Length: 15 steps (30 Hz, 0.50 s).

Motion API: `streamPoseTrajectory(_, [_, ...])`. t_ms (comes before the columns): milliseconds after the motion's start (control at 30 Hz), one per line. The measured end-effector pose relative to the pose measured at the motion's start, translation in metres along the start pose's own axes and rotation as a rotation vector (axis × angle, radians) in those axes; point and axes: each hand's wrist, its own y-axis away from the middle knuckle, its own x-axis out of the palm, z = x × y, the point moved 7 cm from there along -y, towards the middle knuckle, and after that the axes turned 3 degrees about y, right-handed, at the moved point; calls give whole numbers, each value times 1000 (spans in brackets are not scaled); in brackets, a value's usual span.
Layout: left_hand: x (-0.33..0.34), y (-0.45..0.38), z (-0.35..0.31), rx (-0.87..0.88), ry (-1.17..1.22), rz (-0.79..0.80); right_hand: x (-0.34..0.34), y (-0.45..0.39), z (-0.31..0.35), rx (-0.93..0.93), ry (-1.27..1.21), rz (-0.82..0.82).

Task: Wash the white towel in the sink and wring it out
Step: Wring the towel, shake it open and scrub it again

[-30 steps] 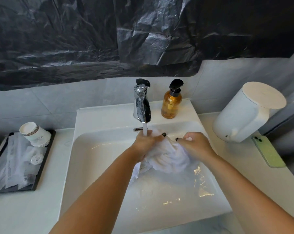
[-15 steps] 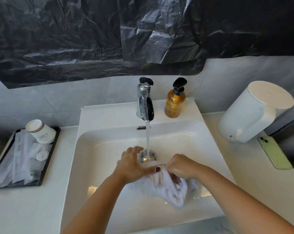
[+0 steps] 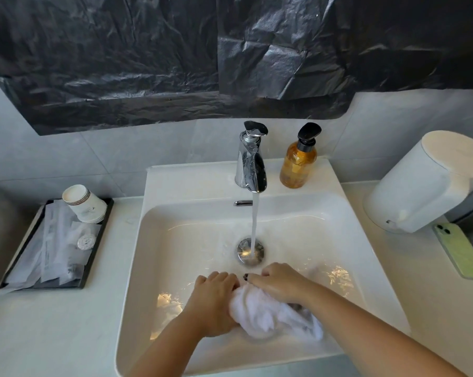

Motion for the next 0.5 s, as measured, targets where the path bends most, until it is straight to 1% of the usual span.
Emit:
streamPoseTrajectory(33, [-6, 0, 3, -10, 121, -36, 0, 2, -2, -14, -38, -16])
streamPoseTrajectory(100, [-15, -5, 7, -44, 410, -35, -10, 5, -1, -73, -128, -95])
streamPoseTrajectory(133, [-18, -8, 6, -33, 488, -38, -18, 5, 0, -102, -156, -139])
streamPoseTrajectory(167, [-23, -12, 3, -1, 504, -45, -26, 6, -1, -125, -161, -177])
streamPoseTrajectory(233, [-31, -19, -11, 72, 355, -25, -37, 8, -3, -147, -121, -214])
streamPoseTrajectory(267, [-30, -23, -18, 84, 248, 22, -39, 9, -5, -143, -73, -207])
streamPoseTrajectory(367, [-15, -30, -27, 40, 16, 212, -27, 13, -6, -125, 131, -64])
streamPoseTrajectory(433, [-5, -32, -28, 25, -89, 232, -19, 12, 1, -150, 286, -22])
streamPoseTrajectory(500, [0, -34, -23, -1, -119, 210, -16, 6, 8, -147, 368, -29])
